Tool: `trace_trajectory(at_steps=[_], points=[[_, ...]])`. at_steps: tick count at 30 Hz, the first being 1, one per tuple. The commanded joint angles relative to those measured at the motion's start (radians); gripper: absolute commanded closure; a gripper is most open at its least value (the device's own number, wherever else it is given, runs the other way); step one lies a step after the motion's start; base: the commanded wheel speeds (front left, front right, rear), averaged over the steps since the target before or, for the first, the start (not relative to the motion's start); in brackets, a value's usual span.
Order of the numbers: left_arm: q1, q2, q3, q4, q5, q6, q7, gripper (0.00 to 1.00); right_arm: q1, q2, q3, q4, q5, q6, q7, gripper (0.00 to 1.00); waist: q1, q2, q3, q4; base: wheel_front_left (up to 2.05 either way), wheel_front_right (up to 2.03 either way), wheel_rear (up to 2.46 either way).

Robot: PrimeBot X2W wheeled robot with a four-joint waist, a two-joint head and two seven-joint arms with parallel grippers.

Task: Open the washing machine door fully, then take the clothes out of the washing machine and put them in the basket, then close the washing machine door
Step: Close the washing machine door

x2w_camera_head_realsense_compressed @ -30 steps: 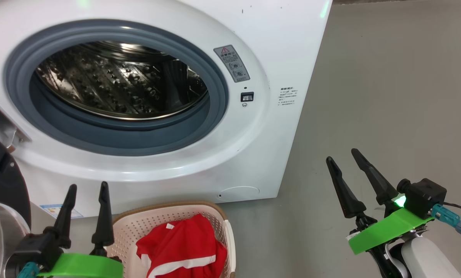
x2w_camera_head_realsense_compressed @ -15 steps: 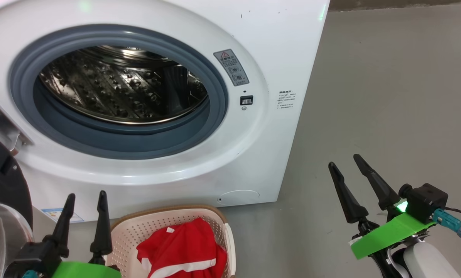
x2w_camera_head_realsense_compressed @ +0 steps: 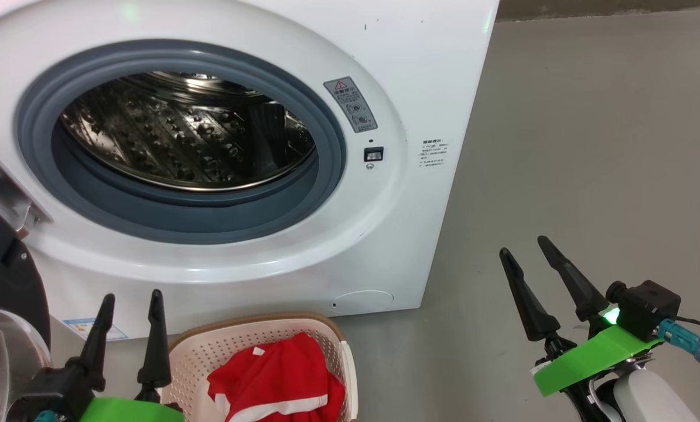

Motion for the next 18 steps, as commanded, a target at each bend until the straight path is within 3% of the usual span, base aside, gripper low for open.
trace_trajectory(at_steps=[1, 18], points=[[-0.009, 0.023, 0.031, -0.020, -0.002, 0.003, -0.009, 0.00, 0.007, -0.009, 0.013, -0.027, 0.005, 0.002, -0.005, 0.00, 0.0000, -0.0001, 0.000, 0.000, 0.00, 0.00, 0.00], [-0.016, 0.025, 0.026, -0.016, -0.010, 0.006, -0.013, 0.00, 0.005, -0.006, 0.008, -0.028, 0.006, 0.002, -0.005, 0.00, 0.0000, -0.0001, 0.003, 0.001, 0.00, 0.00, 0.00]])
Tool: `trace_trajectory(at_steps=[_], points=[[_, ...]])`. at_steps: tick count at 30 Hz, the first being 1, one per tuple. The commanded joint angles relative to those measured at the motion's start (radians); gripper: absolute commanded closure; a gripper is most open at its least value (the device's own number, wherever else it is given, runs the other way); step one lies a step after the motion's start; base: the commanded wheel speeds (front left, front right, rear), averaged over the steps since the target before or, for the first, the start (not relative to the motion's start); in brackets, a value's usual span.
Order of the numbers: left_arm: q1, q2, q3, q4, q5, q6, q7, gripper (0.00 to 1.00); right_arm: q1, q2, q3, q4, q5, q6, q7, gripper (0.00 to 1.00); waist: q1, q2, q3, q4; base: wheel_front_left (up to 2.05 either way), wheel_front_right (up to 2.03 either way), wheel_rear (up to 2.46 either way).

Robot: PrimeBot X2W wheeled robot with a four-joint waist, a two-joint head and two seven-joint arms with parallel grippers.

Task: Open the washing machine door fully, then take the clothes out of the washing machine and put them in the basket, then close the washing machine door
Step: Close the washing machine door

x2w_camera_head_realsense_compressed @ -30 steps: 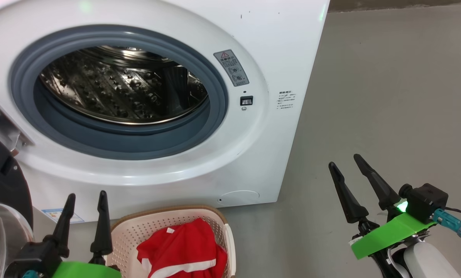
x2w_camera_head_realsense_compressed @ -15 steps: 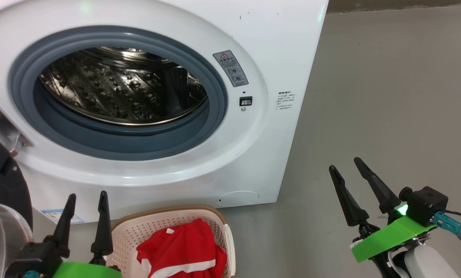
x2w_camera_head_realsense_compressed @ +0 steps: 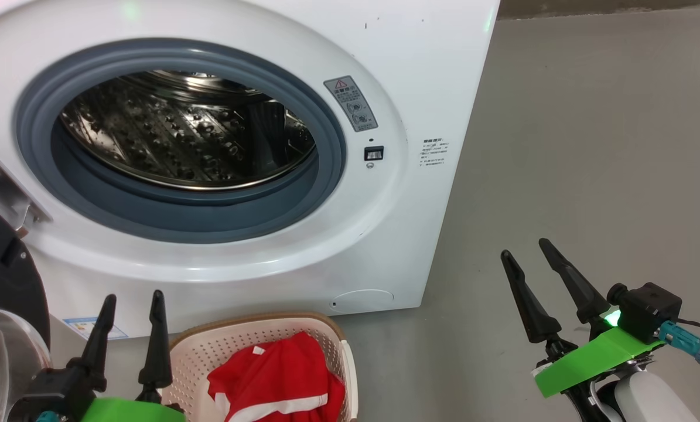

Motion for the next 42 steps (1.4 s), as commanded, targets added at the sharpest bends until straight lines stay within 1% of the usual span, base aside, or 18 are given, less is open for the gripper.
trace_trajectory(at_steps=[1, 18, 23, 34, 42], points=[[-0.016, 0.024, 0.030, -0.019, -0.007, 0.006, -0.009, 0.00, -0.003, -0.006, 0.012, -0.027, 0.006, 0.002, -0.005, 0.00, 0.0000, -0.0001, -0.001, 0.000, 0.00, 0.00, 0.00], [-0.014, 0.027, 0.024, -0.025, -0.018, 0.003, -0.011, 0.00, -0.003, -0.006, 0.010, -0.024, 0.007, 0.002, -0.005, 0.00, 0.0000, -0.0001, -0.003, 0.001, -0.14, 0.14, 0.00], [-0.012, 0.028, 0.022, -0.027, -0.019, 0.003, -0.012, 0.00, 0.000, -0.006, 0.009, -0.025, 0.007, 0.002, -0.005, 0.00, 0.0000, -0.0001, -0.004, 0.002, -1.14, 1.14, 0.00], [-0.011, 0.030, 0.016, -0.023, -0.023, 0.006, -0.012, 0.00, 0.003, -0.006, 0.009, -0.024, 0.007, 0.002, -0.005, 0.00, 0.0000, -0.0001, -0.006, 0.007, -1.72, 1.72, 0.00], [-0.011, 0.031, 0.012, -0.021, -0.027, 0.009, -0.012, 0.00, 0.003, -0.006, 0.013, -0.022, 0.008, 0.002, -0.005, 0.00, 0.0000, -0.0001, -0.006, 0.009, -0.74, 0.74, 0.00]])
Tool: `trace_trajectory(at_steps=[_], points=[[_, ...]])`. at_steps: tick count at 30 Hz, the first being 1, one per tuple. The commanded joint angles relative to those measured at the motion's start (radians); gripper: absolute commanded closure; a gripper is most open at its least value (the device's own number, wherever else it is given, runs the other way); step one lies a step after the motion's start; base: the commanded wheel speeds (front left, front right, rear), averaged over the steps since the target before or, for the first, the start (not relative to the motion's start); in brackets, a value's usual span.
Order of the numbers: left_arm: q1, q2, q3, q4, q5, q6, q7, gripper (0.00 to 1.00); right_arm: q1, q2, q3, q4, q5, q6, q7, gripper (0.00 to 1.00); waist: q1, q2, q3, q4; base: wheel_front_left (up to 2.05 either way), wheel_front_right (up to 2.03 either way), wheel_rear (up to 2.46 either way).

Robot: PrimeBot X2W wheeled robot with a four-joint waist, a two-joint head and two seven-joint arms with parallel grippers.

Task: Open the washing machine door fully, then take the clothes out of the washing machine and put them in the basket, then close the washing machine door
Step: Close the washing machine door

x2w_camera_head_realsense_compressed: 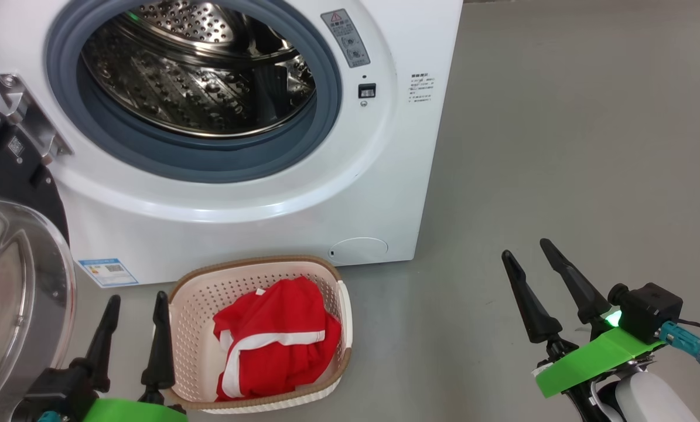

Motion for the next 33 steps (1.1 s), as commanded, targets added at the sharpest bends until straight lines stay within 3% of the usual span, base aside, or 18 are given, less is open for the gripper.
trace_trajectory(at_steps=[1, 33], points=[[-0.012, 0.021, 0.031, -0.020, -0.010, 0.008, -0.011, 0.00, 0.002, -0.007, 0.017, -0.023, 0.009, 0.002, -0.005, 0.00, 0.0000, 0.0000, 0.001, 0.000, -0.13, 0.13, 0.00], [-0.007, 0.030, 0.014, -0.015, -0.018, 0.015, -0.012, 0.00, 0.006, -0.011, 0.030, -0.017, 0.011, 0.002, -0.005, 0.00, 0.0000, 0.0000, -0.016, 0.003, 0.00, 0.00, 0.00]])
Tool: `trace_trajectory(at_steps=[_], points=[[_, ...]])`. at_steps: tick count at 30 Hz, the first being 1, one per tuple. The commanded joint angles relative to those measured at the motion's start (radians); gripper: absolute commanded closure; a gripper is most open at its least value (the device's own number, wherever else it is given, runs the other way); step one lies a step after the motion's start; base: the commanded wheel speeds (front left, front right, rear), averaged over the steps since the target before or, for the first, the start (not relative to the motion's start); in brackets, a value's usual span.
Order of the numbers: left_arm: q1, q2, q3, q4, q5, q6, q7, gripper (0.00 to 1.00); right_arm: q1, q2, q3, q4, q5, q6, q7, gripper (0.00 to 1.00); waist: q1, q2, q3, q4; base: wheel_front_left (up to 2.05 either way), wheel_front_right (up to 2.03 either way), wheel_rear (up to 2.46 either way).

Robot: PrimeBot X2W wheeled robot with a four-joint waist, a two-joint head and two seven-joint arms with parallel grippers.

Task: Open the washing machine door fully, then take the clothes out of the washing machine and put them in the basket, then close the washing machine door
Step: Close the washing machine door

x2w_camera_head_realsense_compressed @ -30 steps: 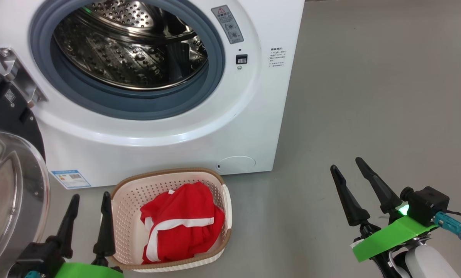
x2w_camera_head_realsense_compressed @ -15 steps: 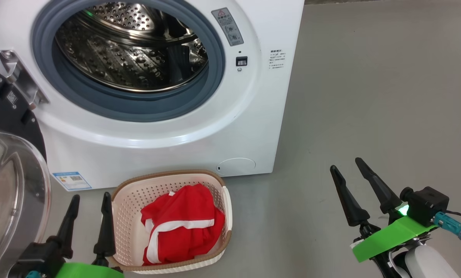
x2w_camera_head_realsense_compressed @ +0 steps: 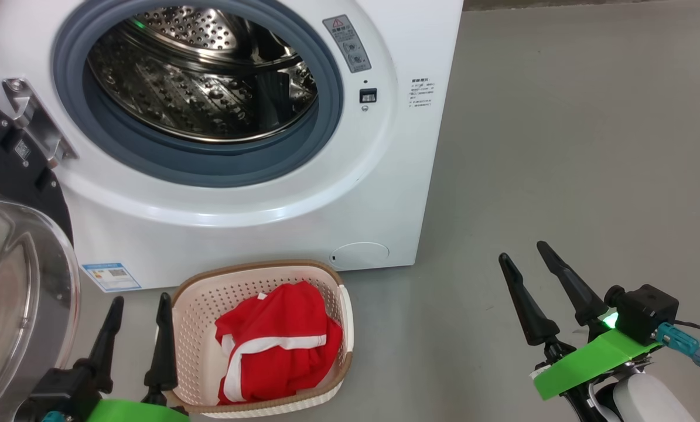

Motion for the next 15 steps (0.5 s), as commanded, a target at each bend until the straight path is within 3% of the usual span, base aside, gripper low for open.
trace_trajectory(at_steps=[1, 15], points=[[-0.008, 0.023, 0.030, -0.017, -0.009, 0.007, -0.012, 0.00, 0.006, -0.010, 0.020, -0.021, 0.011, 0.002, -0.005, 0.00, 0.0000, 0.0000, -0.001, 0.000, 0.00, 0.00, 0.00], [-0.005, 0.030, 0.024, -0.015, -0.011, 0.021, -0.010, 0.00, 0.013, -0.009, 0.021, -0.021, 0.011, 0.002, -0.005, 0.00, 0.0000, 0.0000, -0.008, 0.015, 0.00, 0.00, 0.00]])
